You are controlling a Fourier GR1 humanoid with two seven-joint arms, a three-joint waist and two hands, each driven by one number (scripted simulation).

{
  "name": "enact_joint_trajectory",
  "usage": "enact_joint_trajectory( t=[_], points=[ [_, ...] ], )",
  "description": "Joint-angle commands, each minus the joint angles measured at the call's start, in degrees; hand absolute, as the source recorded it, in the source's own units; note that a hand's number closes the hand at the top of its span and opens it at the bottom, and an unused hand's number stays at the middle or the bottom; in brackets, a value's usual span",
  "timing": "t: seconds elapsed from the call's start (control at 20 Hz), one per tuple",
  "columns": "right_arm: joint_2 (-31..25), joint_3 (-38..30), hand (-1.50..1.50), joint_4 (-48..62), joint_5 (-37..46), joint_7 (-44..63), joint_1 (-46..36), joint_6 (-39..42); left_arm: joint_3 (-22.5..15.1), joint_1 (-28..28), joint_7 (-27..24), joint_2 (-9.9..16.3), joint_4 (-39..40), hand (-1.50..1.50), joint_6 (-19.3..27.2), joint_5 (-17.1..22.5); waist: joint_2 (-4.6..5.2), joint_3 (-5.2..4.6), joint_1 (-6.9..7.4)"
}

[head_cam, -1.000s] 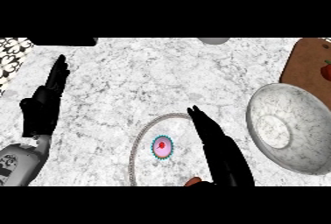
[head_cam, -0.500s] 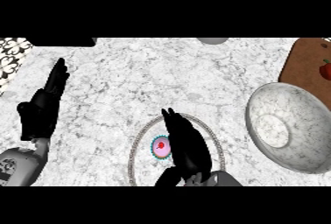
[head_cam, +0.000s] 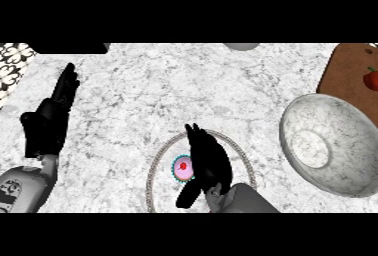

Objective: Pick the cupcake from the placemat and place it in the bowl

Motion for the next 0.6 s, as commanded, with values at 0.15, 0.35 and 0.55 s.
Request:
enact_joint_trajectory(
  t=[0.15, 0.35, 0.55],
  points=[
    [0.2, 0.8, -1.50, 8.2, -2.5, -4.2, -3.0, -5.5, 0.9, 2.5, -0.6, -4.3, -0.6, 0.00, -1.3, -5.3, 0.00, 0.01, 0.05],
    [0.2, 3.1, -1.50, 12.8, -5.4, -4.7, -5.3, -9.2, 3.1, 2.2, 3.9, -3.8, -5.3, 0.00, -2.7, -5.8, -0.03, 0.02, 0.23],
    [0.2, 5.1, 1.50, 17.6, -2.6, -9.6, -7.4, -6.8, 3.2, 3.4, 0.6, -5.2, -3.3, 0.00, -3.3, -6.1, -0.01, 0.01, 0.24]
  ],
)
